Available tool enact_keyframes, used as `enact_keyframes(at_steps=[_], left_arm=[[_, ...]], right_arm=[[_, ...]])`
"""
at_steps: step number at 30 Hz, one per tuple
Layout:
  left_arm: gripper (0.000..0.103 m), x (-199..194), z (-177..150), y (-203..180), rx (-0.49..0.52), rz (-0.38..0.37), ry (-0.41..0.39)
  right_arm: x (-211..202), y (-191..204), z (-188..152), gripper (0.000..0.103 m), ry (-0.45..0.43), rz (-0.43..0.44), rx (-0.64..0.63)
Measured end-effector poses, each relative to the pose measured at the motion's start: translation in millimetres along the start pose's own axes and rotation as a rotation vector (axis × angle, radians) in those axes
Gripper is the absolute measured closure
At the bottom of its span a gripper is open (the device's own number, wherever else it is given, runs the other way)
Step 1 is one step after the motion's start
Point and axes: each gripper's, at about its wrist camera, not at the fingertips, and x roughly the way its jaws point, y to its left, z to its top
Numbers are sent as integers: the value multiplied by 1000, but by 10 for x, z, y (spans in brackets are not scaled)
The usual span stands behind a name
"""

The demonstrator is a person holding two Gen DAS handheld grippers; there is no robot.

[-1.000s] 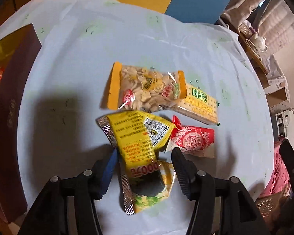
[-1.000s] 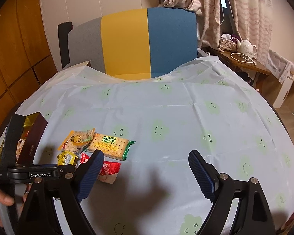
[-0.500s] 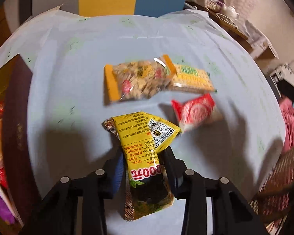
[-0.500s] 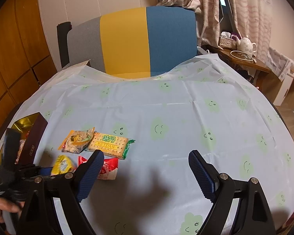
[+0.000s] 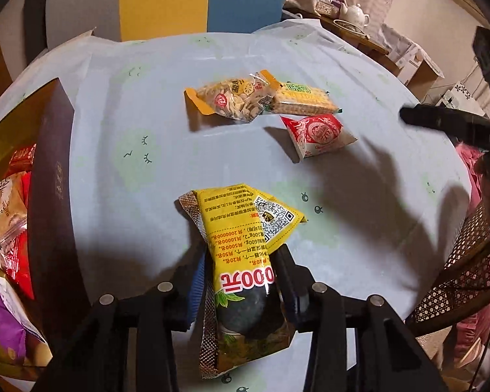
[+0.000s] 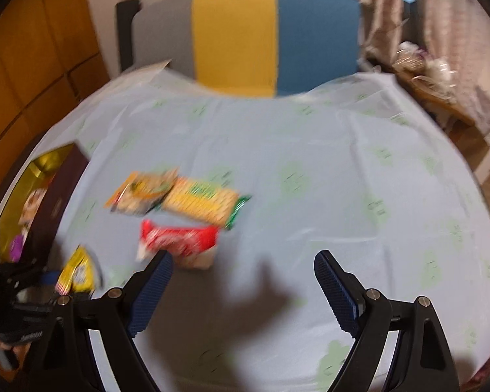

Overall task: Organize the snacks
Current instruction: 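Lift the yellow packet with the left tool while the right tool approaches the red pastry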

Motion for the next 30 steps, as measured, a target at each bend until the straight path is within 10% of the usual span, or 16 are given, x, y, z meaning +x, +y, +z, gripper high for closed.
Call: enact_keyframes(at_steps=[14, 30], left_arm=[[60, -89, -106, 155, -20, -43, -66], [60, -35, -109, 189, -36, -62, -75]], right_arm=[[621, 964, 182, 15, 205, 67, -481], [829, 770, -100, 14, 415, 196, -331]])
